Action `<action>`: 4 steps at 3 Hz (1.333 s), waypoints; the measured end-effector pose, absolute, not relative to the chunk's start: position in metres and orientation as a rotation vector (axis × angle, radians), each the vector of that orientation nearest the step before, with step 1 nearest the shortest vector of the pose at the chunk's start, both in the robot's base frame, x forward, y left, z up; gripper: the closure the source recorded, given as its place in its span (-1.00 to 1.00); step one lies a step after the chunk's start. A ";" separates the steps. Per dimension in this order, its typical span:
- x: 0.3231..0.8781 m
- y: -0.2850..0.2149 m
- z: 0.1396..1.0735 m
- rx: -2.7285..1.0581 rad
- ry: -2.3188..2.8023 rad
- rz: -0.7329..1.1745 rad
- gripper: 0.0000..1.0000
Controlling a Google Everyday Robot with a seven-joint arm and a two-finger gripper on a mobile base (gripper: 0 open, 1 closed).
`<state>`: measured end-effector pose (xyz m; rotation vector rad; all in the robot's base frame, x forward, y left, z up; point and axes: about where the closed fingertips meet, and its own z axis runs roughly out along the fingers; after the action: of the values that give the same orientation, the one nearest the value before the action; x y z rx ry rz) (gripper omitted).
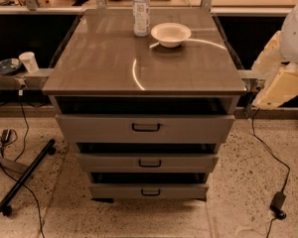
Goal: Open bottom drawer
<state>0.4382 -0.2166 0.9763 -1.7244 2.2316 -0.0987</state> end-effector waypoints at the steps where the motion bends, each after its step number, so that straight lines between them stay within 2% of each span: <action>1: 0.438 -0.217 0.976 -1.724 2.231 -0.099 -0.71; 2: 0.438 -0.217 0.976 -1.724 2.231 -0.099 -1.00; 4: 0.433 -0.212 0.971 -1.749 2.193 -0.127 -1.00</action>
Offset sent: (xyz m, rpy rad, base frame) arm 0.0000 0.0000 0.0000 0.0000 0.0000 0.0000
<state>0.4329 -0.2123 0.9713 -1.7495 2.1935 -0.1269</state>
